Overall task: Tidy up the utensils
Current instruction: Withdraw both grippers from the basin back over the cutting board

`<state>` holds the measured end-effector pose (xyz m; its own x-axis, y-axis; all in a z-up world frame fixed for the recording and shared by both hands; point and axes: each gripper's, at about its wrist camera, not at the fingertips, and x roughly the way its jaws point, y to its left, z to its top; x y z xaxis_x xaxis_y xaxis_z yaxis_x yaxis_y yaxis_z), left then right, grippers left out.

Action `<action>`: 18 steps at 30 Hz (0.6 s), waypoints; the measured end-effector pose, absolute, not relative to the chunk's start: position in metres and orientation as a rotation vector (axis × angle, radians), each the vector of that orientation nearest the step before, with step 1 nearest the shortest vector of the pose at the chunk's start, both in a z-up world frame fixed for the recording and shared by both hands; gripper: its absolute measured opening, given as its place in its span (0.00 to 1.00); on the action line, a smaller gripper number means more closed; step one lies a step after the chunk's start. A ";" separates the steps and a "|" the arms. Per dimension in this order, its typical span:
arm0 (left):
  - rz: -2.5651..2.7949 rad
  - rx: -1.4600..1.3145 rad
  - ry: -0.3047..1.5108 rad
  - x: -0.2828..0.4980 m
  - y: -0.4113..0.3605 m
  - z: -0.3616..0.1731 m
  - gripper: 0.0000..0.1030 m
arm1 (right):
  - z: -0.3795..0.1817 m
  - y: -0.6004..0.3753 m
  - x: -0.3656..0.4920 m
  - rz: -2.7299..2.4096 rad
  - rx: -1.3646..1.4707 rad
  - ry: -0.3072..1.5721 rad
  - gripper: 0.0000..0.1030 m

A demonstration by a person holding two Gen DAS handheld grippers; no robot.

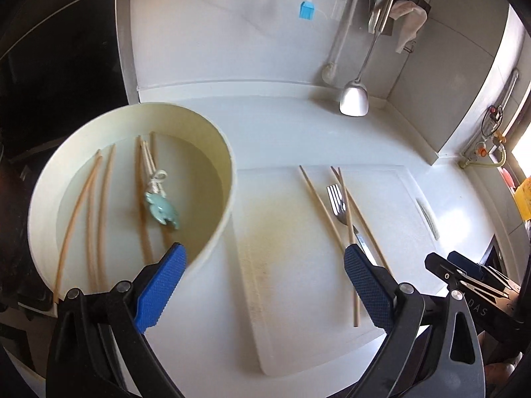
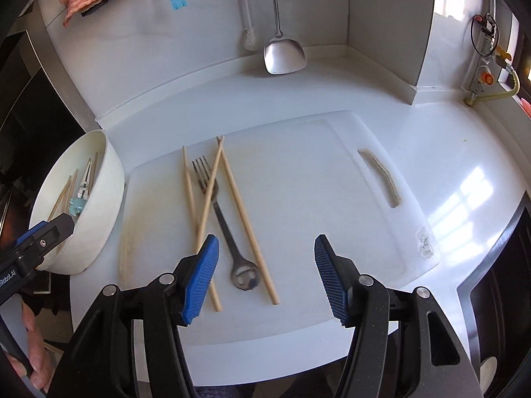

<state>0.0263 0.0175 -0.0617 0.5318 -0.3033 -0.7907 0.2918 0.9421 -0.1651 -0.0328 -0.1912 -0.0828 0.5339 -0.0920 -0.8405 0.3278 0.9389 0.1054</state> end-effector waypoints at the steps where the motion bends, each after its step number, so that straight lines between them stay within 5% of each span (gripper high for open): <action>1: -0.346 -0.018 0.950 0.023 0.009 -0.066 0.91 | -0.085 -0.199 -0.035 -0.233 0.257 0.980 0.56; 18: -0.093 -0.026 0.990 -0.002 -0.068 -0.119 0.91 | -0.124 -0.266 -0.022 0.069 0.206 1.013 0.56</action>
<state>-0.0021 -0.0681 -0.1189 0.5448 -0.0906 -0.8337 0.0670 0.9957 -0.0644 -0.0225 -0.2664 -0.1241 0.5293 0.1527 -0.8346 0.0381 0.9784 0.2032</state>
